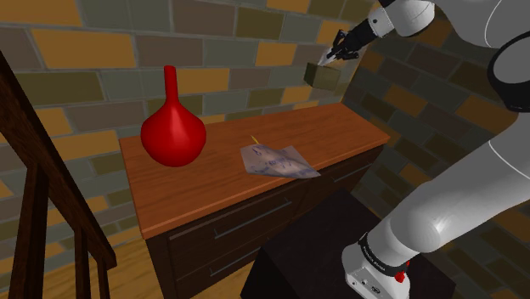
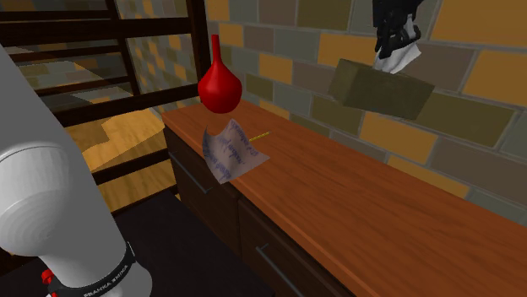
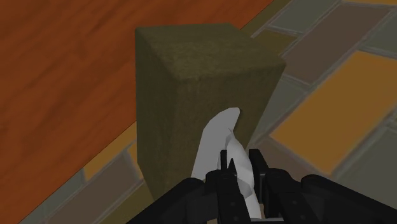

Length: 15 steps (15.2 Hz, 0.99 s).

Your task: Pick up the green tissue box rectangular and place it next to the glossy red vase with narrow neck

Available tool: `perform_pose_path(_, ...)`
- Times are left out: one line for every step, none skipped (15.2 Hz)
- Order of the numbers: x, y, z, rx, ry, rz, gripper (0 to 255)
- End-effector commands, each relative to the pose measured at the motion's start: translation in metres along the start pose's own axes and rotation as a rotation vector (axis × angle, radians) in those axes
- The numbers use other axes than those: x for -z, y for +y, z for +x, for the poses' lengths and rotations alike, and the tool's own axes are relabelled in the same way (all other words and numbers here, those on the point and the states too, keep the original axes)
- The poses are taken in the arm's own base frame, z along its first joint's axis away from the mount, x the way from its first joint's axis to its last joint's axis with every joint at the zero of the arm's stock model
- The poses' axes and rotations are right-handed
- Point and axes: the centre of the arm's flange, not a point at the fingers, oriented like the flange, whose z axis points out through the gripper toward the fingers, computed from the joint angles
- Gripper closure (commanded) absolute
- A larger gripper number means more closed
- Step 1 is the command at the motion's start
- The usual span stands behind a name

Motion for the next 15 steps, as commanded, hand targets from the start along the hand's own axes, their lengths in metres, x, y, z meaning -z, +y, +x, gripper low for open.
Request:
perform_pose_path(0.009, -0.007, 0.004, 0.000, 0.000, 0.000, 255)
perform_pose_path(0.013, -0.009, 0.006, 0.000, 0.000, 0.000, 255)
perform_pose_path(0.018, -0.012, 0.007, 0.000, 0.000, 0.000, 255)
perform_pose_path(0.022, -0.015, 0.009, 0.000, 0.000, 0.000, 255)
perform_pose_path(0.026, -0.018, 0.010, 0.000, 0.000, 0.000, 255)
perform_pose_path(0.030, -0.020, 0.012, 0.000, 0.000, 0.000, 255)
perform_pose_path(0.035, -0.023, 0.013, 0.000, 0.000, 0.000, 255)
perform_pose_path(0.039, -0.026, 0.015, 0.000, 0.000, 0.000, 255)
perform_pose_path(0.043, -0.028, 0.016, 0.000, 0.000, 0.000, 255)
perform_pose_path(0.047, -0.031, 0.017, 0.000, 0.000, 0.000, 255)
perform_pose_path(0.052, -0.034, 0.019, 0.000, 0.000, 0.000, 255)
perform_pose_path(0.056, -0.037, 0.020, 0.000, 0.000, 0.000, 255)
perform_pose_path(0.060, -0.039, 0.022, 0.000, 0.000, 0.000, 255)
perform_pose_path(0.064, -0.042, 0.023, 0.000, 0.000, 0.000, 255)
perform_pose_path(0.069, -0.045, 0.025, 0.000, 0.000, 0.000, 255)
